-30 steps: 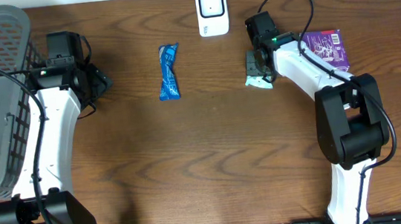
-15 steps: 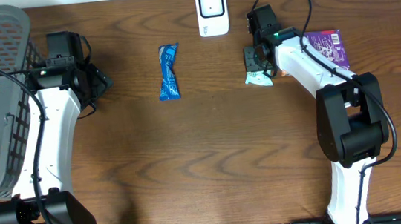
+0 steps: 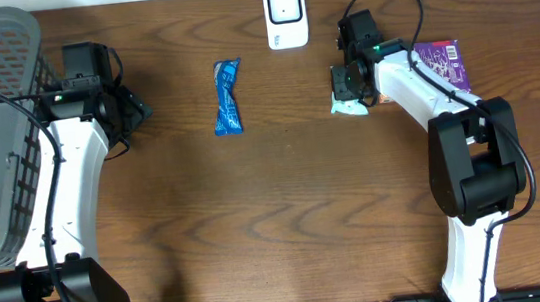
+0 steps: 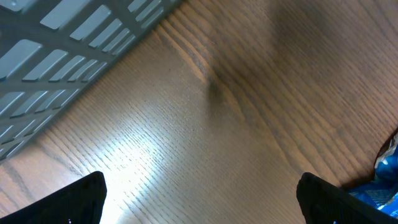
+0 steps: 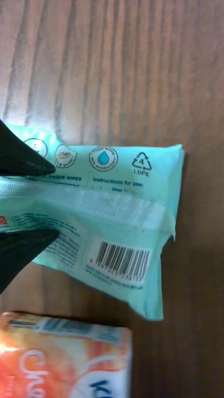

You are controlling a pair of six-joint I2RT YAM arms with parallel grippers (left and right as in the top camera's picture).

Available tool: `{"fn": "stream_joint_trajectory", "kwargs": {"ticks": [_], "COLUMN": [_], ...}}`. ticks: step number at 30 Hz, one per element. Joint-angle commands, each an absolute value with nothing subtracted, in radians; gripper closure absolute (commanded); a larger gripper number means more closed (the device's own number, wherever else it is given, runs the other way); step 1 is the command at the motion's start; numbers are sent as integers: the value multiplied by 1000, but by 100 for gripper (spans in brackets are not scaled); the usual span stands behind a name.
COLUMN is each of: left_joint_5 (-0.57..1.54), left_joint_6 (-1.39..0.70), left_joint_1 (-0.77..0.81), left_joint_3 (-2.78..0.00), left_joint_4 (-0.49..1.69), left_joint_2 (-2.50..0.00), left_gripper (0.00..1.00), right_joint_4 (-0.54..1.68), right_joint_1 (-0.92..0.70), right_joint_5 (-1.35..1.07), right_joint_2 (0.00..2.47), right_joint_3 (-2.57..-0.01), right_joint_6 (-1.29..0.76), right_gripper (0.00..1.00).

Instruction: Scan the item barcode

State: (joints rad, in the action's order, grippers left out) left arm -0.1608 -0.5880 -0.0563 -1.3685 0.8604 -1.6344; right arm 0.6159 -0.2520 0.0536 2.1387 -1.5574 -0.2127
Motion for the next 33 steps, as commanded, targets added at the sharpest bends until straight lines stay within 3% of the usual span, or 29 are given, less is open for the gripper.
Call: {"fn": "stream_joint_trajectory", "kwargs": {"ticks": [1,6,13,24,29,33], "left_joint_5": [-173,-173,-173,-173,-173,-173], "left_joint_6": [-600,-600,-600,-600,-600,-600], "left_joint_1": [-59,-59,-59,-59,-59,-59], "left_joint_3": [-1369,-1369,-1369,-1369,-1369,-1369], "left_joint_4": [863,863,863,863,863,863], "left_joint_2": [-1638,-1638,-1638,-1638,-1638,-1638], "left_gripper": [2,2,2,2,2,2], "right_joint_4": [589,564,611,685,595,519], "right_joint_1": [-249,-242,-241,-270,-298,-339], "right_joint_5": [54,54,54,33,-215,-336], "right_joint_2": [2168,2169,2149,2013,1991,2019], "right_joint_3": [-1540,-1543,-1583,-1676,-1675,-1673], "right_joint_6": [-122,-70,-90,-199,-231,-232], "right_gripper": [77,75,48,46,25,16]}}
